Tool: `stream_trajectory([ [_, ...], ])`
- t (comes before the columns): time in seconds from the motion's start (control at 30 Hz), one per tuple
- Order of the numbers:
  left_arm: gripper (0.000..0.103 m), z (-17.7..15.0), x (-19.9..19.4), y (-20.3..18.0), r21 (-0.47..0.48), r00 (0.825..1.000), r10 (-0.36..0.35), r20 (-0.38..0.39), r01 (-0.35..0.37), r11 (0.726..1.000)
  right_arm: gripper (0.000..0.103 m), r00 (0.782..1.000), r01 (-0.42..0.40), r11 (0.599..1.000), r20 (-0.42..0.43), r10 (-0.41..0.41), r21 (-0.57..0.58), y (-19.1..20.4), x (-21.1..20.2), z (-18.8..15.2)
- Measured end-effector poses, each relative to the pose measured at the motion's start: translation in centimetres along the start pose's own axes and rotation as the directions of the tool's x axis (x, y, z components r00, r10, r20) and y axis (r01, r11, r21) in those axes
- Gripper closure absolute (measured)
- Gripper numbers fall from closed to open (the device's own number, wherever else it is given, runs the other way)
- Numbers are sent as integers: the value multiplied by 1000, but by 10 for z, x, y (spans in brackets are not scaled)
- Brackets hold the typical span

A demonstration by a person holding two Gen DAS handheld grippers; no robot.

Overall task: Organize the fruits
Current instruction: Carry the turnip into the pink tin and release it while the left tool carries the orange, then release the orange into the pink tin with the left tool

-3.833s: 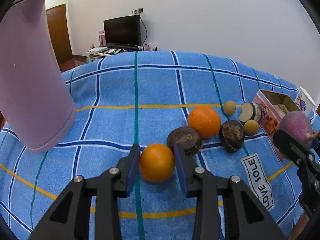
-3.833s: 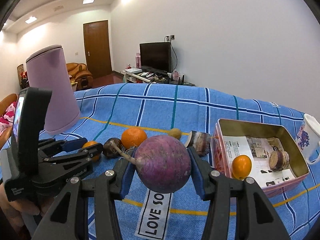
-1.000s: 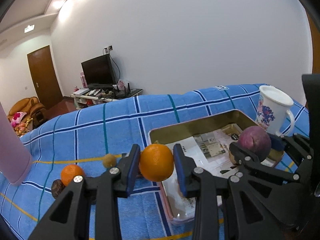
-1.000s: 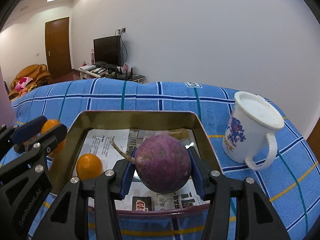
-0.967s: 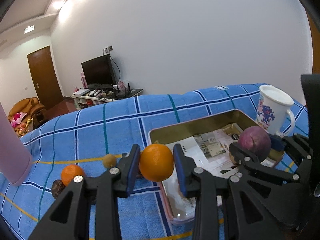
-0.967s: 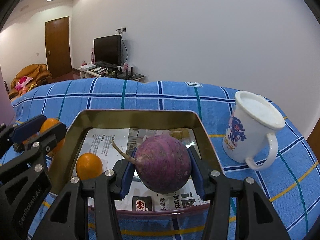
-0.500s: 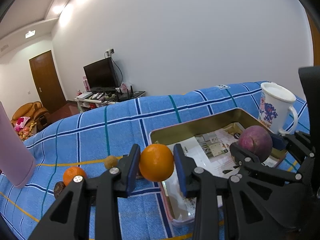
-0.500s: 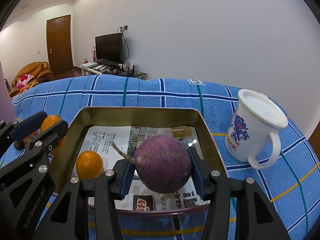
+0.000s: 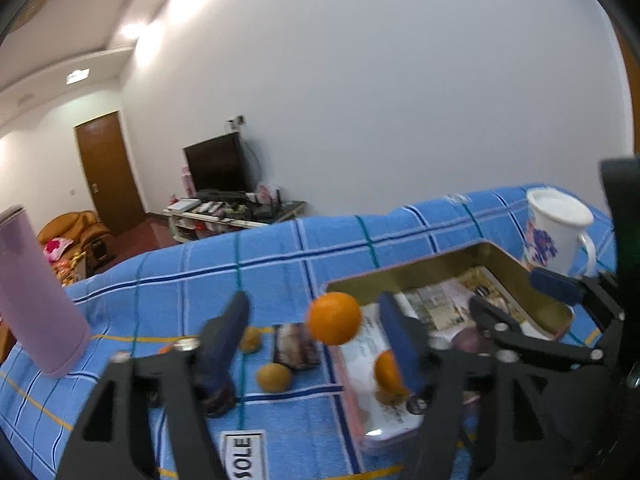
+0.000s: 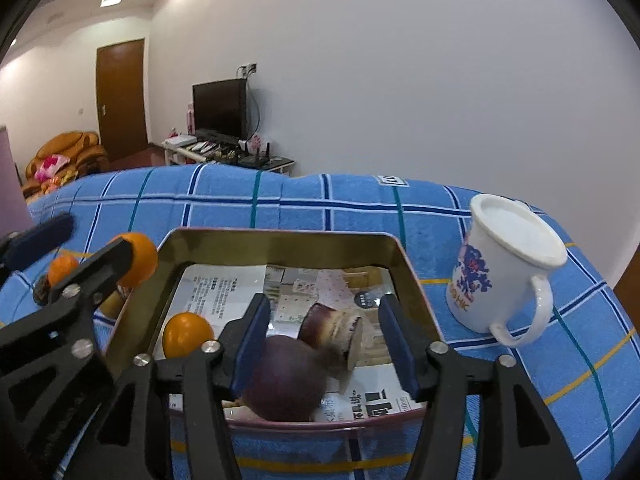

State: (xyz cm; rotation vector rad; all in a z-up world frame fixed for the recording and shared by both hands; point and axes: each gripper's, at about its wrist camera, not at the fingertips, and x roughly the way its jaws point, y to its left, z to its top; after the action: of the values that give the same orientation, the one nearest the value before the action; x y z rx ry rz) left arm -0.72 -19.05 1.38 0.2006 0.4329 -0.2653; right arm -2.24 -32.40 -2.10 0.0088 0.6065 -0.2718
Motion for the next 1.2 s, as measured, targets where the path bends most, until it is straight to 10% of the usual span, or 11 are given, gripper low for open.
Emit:
stream_trajectory([
  [1.2, 2, -10, -15, 30, -86, 998, 10, 54, -5, 996, 28, 994, 51, 997, 98, -56, 53, -7, -23, 5],
])
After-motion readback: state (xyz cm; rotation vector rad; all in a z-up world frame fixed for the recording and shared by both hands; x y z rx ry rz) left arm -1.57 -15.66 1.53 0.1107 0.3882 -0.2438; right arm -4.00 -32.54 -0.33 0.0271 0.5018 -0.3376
